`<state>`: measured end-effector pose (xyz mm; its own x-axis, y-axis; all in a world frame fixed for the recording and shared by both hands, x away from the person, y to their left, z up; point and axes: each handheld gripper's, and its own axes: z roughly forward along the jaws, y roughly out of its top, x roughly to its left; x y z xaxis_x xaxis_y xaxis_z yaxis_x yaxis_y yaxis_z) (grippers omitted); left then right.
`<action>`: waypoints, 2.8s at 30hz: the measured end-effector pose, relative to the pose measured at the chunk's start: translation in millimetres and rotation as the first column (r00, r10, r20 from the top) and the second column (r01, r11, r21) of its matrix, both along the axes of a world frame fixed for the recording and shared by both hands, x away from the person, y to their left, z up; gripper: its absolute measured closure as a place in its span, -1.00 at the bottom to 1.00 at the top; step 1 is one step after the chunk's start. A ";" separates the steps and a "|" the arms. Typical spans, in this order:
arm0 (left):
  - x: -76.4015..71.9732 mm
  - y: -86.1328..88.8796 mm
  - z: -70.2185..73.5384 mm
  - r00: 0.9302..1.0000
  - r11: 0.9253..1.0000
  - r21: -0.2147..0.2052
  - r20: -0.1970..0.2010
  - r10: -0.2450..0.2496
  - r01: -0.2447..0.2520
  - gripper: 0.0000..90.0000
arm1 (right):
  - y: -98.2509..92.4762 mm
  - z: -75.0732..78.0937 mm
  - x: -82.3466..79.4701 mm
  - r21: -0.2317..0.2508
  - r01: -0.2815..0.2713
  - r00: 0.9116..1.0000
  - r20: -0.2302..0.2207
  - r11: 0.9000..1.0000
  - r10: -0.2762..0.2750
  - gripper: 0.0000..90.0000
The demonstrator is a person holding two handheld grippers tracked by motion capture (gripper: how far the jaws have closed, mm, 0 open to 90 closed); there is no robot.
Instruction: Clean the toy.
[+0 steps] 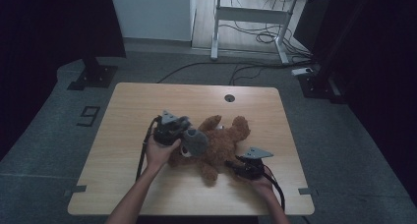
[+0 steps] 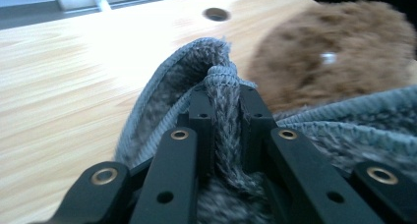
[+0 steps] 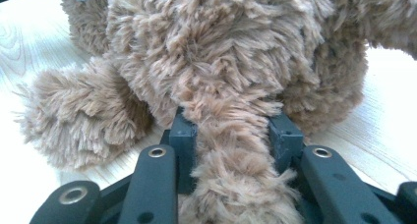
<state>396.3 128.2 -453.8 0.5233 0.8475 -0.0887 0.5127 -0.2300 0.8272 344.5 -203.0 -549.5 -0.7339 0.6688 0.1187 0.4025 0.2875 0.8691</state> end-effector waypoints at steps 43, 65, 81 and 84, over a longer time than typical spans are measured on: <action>17.0 -23.4 28.9 0.998 0.998 -0.012 0.041 -0.053 0.054 0.75 | 18.8 0.4 27.6 -0.039 0.031 0.999 0.018 0.999 -0.030 0.47; 13.1 -130.4 -4.9 0.969 0.960 0.133 0.003 -0.249 0.246 0.76 | 19.4 0.5 27.0 -0.047 0.031 0.999 0.017 0.998 -0.030 0.47; 23.4 -3.9 8.4 1.000 1.000 0.015 0.003 -0.003 0.003 0.76 | 20.8 0.1 23.3 -0.063 0.033 0.999 0.020 0.997 -0.031 0.47; 22.8 12.7 2.8 0.999 0.999 0.018 -0.015 0.034 -0.034 0.76 | 20.4 0.0 23.8 -0.060 0.034 0.999 0.019 0.998 -0.033 0.47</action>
<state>419.1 140.9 -451.0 0.4925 0.8665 -0.0812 0.5332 -0.2267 0.8150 368.3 -182.7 -549.4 -0.7126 0.6986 0.0650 0.3977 0.3259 0.8577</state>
